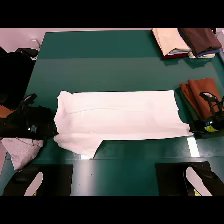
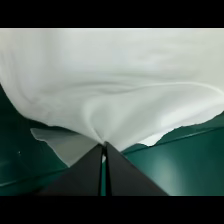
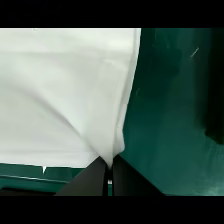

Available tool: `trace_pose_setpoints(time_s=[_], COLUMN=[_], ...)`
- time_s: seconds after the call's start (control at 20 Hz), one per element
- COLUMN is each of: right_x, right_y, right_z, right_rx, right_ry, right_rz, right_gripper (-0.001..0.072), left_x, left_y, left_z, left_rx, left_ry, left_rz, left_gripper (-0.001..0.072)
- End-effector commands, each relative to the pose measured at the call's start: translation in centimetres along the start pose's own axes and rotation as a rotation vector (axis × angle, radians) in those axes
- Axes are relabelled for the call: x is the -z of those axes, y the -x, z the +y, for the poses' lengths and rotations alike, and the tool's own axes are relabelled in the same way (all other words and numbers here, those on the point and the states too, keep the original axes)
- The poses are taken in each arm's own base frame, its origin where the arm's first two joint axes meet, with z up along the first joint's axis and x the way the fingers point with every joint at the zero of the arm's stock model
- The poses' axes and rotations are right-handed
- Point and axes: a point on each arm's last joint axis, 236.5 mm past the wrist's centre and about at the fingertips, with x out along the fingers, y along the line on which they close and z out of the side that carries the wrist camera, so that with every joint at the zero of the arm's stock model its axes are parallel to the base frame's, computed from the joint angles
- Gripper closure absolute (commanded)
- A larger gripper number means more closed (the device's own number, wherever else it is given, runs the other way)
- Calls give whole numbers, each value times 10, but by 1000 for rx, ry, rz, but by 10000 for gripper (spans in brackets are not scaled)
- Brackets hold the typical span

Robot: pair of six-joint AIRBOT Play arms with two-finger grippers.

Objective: Fold the shirts.

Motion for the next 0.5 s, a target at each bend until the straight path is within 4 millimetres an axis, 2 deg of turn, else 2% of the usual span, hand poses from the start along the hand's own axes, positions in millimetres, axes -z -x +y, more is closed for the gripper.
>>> trace_pose_setpoints(time_s=[0.0, 0.15, 0.25, 0.35, 0.45], right_x=[-26, -86, -121, -148, -172], right_y=[-6, 3, 9, 11, 7], right_z=[3, 18, 19, 21, 25], right_rx=[-4, -11, -12, -34, -68], right_ry=[21, 47, 43, 33, 22], right_rz=[-15, -104, -128, -137, -143], right_gripper=[694, 693, 693, 693, 693], left_x=[-52, -111, -148, -175, -190], left_y=[-7, -17, -25, -35, -50], left_z=[7, 13, 23, 30, 38], left_rx=[-19, -37, -70, -82, -89], left_ry=[-22, -44, -43, -35, -22], left_rz=[-102, -162, -199, -217, -213], left_gripper=[687, 686, 686, 685, 685])
